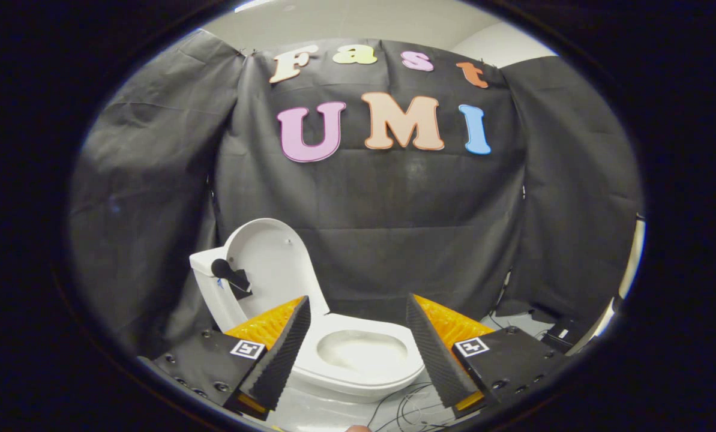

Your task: Open the toilet lid.

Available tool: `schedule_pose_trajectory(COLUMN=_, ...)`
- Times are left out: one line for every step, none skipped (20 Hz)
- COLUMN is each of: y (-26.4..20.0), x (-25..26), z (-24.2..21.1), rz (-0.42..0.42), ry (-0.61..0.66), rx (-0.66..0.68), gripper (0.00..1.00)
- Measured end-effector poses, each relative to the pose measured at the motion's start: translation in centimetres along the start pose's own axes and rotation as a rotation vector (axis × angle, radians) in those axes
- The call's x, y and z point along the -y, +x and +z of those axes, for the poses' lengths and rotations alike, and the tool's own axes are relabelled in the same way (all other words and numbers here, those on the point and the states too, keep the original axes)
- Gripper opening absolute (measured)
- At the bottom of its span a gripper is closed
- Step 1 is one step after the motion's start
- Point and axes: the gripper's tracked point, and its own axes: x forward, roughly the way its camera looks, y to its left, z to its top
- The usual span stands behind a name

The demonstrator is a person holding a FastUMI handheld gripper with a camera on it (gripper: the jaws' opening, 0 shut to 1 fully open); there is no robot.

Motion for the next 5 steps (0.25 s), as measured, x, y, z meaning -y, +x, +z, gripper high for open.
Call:
schedule_pose_trajectory(y=0.0, x=0.1, z=-0.3, rz=-0.001, ry=0.008, rx=0.004, gripper=0.99)
schedule_pose_trajectory(y=-0.1, x=0.4, z=-0.5, rz=-0.004, ry=0.019, rx=0.009, gripper=0.99)
schedule_pose_trajectory(y=-0.1, x=0.6, z=-0.8, rz=-0.01, ry=0.032, rx=0.015, gripper=0.99)
schedule_pose_trajectory(y=-0.1, x=1.0, z=-0.9, rz=-0.017, ry=0.046, rx=0.018, gripper=0.99)
schedule_pose_trajectory(y=-0.3, x=1.2, z=-1.0, rz=-0.023, ry=0.064, rx=0.031, gripper=0.99)
